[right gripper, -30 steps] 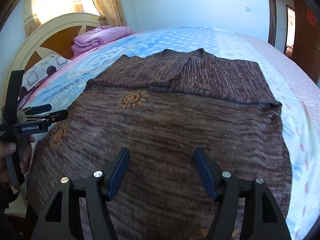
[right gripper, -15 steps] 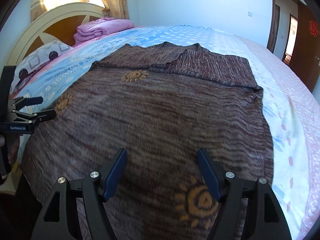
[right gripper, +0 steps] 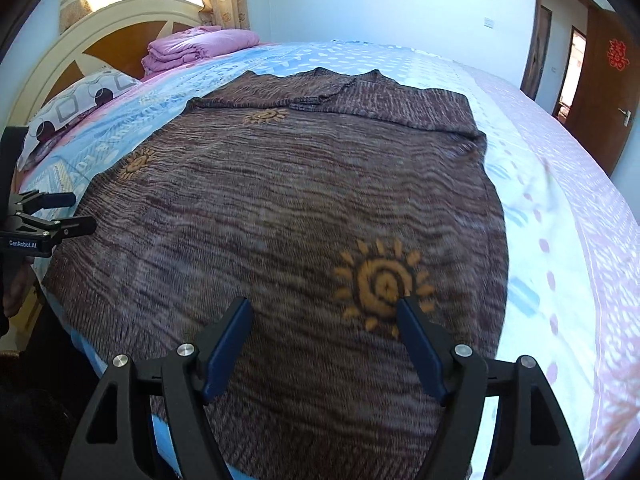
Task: Fold small clothes
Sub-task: 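Move both open grippers to the sweater's hem edge, then grasp the sweater hem with the left gripper while the right gripper grasps it too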
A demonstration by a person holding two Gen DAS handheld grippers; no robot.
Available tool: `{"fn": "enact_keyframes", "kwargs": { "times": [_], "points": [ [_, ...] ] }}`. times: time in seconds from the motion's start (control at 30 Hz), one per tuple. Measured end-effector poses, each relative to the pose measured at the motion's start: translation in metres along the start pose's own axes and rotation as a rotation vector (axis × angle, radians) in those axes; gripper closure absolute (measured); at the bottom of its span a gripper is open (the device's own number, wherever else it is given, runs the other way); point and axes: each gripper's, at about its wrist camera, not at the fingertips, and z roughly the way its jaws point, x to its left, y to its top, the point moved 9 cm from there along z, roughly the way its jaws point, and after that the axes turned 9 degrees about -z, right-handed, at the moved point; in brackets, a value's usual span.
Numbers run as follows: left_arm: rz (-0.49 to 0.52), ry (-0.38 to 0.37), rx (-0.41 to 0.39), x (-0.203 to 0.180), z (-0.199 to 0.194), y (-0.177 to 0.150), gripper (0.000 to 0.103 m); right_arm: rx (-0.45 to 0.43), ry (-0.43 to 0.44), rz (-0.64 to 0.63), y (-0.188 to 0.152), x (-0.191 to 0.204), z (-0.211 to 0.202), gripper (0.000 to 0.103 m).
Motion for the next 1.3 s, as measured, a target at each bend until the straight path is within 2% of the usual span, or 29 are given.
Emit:
{"fn": "enact_keyframes", "kwargs": {
  "times": [0.53, 0.8, 0.93, 1.03, 1.1, 1.17, 1.23, 1.27, 1.3],
  "points": [
    [0.047, -0.026, 0.037, -0.018, -0.01, -0.029, 0.003, 0.009, 0.013, 0.042, -0.026, -0.006, -0.019, 0.026],
    [0.035, -0.107, 0.075, -0.022, -0.026, -0.048, 0.029, 0.009, 0.039, 0.115, -0.046, -0.022, -0.034, 0.026],
    [-0.012, -0.161, 0.105, -0.019, -0.033, -0.055, 0.032, -0.012, 0.05, 0.146, -0.052, -0.026, -0.047, 0.026],
    [-0.062, -0.21, 0.116, -0.016, -0.035, -0.057, 0.033, -0.042, 0.022, 0.185, -0.056, -0.037, -0.059, 0.026],
    [-0.079, -0.212, 0.112, -0.014, -0.036, -0.058, 0.048, -0.043, 0.017, 0.232, -0.063, -0.049, -0.063, 0.026],
    [-0.085, -0.208, 0.109, -0.012, -0.035, -0.058, 0.054, -0.038, 0.03, 0.28, -0.07, -0.057, -0.065, 0.026],
    [-0.089, -0.207, 0.107, -0.012, -0.034, -0.057, 0.054, -0.027, 0.048, 0.32, -0.079, -0.063, -0.064, 0.026],
    [-0.084, -0.199, 0.104, -0.013, -0.035, -0.057, 0.059, -0.023, 0.056, 0.338, -0.083, -0.064, -0.063, 0.026],
    [-0.078, -0.194, 0.103, -0.013, -0.036, -0.057, 0.067, -0.026, 0.07, 0.355, -0.086, -0.065, -0.064, 0.026]
  ]
}}
